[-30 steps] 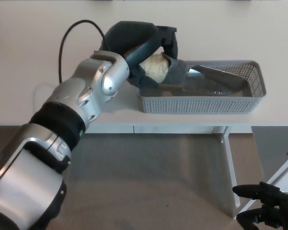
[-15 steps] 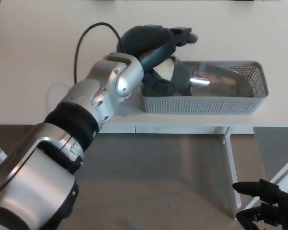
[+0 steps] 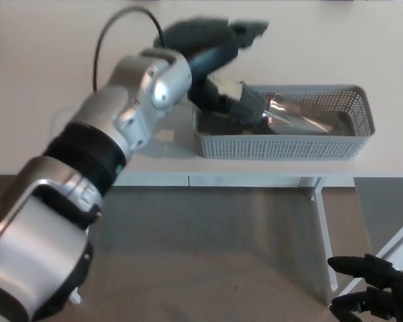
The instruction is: The robot walks towards a desk on which a shovel is kept on the left hand side and a container is kept on the right hand side. The robot picks up the shovel using its left hand and places it in the container.
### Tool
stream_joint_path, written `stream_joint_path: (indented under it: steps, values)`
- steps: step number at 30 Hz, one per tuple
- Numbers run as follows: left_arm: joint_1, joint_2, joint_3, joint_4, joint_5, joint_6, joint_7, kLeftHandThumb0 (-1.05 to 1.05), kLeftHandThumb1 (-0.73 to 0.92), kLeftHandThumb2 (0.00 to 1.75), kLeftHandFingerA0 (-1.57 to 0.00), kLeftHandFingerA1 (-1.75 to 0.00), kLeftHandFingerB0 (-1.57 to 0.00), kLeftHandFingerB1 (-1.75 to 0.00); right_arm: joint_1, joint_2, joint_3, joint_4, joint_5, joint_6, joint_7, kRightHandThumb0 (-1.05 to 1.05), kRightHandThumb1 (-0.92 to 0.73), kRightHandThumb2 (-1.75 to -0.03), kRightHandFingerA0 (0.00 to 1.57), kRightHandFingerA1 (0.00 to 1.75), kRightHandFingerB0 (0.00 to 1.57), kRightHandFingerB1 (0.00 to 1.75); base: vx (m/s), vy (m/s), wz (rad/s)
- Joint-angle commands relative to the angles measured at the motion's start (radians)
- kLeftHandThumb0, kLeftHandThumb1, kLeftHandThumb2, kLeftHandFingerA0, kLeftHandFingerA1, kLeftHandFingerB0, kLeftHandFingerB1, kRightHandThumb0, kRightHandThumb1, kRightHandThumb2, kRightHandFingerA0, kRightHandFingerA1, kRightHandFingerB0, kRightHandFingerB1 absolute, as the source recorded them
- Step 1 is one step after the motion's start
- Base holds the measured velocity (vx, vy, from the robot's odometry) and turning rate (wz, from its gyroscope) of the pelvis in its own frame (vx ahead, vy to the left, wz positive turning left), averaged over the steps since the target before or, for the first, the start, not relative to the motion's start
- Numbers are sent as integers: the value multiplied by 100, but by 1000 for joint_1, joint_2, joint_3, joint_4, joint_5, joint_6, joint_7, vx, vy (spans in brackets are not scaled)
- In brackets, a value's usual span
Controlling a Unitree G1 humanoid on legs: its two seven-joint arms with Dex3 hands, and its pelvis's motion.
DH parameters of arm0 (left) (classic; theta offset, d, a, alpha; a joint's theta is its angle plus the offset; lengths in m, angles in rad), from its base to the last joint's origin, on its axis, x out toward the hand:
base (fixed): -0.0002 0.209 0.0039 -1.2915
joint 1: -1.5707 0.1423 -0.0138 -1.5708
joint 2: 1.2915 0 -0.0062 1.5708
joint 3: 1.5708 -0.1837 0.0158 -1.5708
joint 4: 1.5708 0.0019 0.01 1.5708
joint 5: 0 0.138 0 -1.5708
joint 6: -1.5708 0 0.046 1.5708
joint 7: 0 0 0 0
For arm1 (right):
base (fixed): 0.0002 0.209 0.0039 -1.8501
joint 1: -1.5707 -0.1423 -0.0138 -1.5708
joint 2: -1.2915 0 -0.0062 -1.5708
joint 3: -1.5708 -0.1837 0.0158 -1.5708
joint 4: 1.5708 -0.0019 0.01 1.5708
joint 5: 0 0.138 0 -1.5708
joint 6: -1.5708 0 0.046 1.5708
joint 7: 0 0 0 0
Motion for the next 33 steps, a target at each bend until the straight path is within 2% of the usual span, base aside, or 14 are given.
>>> stream_joint_path:
  steps: [1, 9, 12, 13, 14, 17, 22, 23, 24, 25, 26, 30, 31, 33]
  values:
    - [98, 144, 139, -455, -106, 7, -153, -97, 71, 62, 0, 0, 0, 0, -8, -19, -5, 28, -7, -48, -6, -48, -53, -56, 69, 55, 52, 42, 0, 0, 0]
    - [765, 380, 794, -1546, -696, 101, -434, -88, 54, 91, 0, 0, -1, -9, -8, -30, -41, 40, 18, -36, -10, -56, -42, -77, 62, 65, 47, 54, 0, 0, 0]
    - [1160, 374, 1064, -1644, -1056, -11, -513, -74, 45, 84, 0, -6, -2, -13, 9, -44, -54, 54, 13, -57, -19, -53, -53, -56, 64, 54, 52, 44, 0, 0, 0]
    - [1321, 366, 1151, -1613, -1207, -119, -586, -70, 43, 84, -4, -14, -6, -19, 15, -44, -60, 55, 9, -59, -32, -57, -43, -80, 58, 62, 46, 54, 0, 0, 0]
    - [1447, 345, 1225, -1575, -1327, -189, -674, -66, 40, 81, -4, -18, -7, -23, 14, -38, -60, 59, -2, -62, -53, -52, -52, -56, 66, 54, 54, 44, 0, 0, 0]
    - [1670, 284, 1462, -1428, -1624, -50, -1075, -84, 52, 93, -6, -25, -9, -22, 12, -31, -65, 68, -3, -61, -68, -53, -55, -55, 59, 54, 49, 42, 0, 0, 0]
    - [1786, 342, 1699, -1278, -1622, 42, -1311, -97, 58, 105, -15, -43, -12, -37, 34, -21, -88, 71, -10, -63, -116, -53, -56, -57, 55, 52, 47, 42, 0, 0, 0]
    - [1797, 358, 1721, -1261, -1615, 38, -1339, -99, 81, 65, -19, -32, -22, -27, 42, -17, -100, 73, 3, -58, -118, -53, -55, -57, 54, 51, 47, 42, 0, 0, 0]
    - [1791, 374, 1719, -1245, -1609, 45, -1357, -95, 60, 105, -10, -43, -13, -40, 52, -14, -115, 72, 24, -53, -110, -54, -56, -57, 53, 51, 46, 42, 0, 0, 0]
    - [1799, 382, 1723, -1232, -1616, 68, -1366, -97, 78, 65, -20, -33, -20, -28, 56, -7, -133, 78, 59, -53, -93, -53, -57, -57, 53, 52, 45, 43, 0, 0, 0]
    - [1810, 386, 1726, -1222, -1622, 83, -1377, -96, 58, 104, -13, -43, -14, -39, 58, -3, -141, 84, 78, -54, -83, -54, -58, -57, 53, 52, 45, 42, 0, 0, 0]
    - [1870, 400, 1688, -1123, -1630, 108, -1442, -94, 56, 99, -14, -38, -14, -39, 86, 13, -145, 78, 89, -52, -82, -54, -59, -58, 53, 51, 44, 42, 0, 0, 0]
    - [1880, 431, 1612, -1095, -1627, 106, -1442, -92, 66, 61, -17, -27, -20, -28, 84, 14, -148, 82, 94, -57, -81, -54, -59, -58, 51, 51, 43, 42, 0, 0, 0]
    - [1844, 446, 1475, -1015, -1549, 55, -1442, -89, 63, 60, -21, -31, -17, -27, 93, 12, -154, 90, 96, -70, -79, -54, -60, -58, 52, 49, 43, 41, 0, 0, 0]
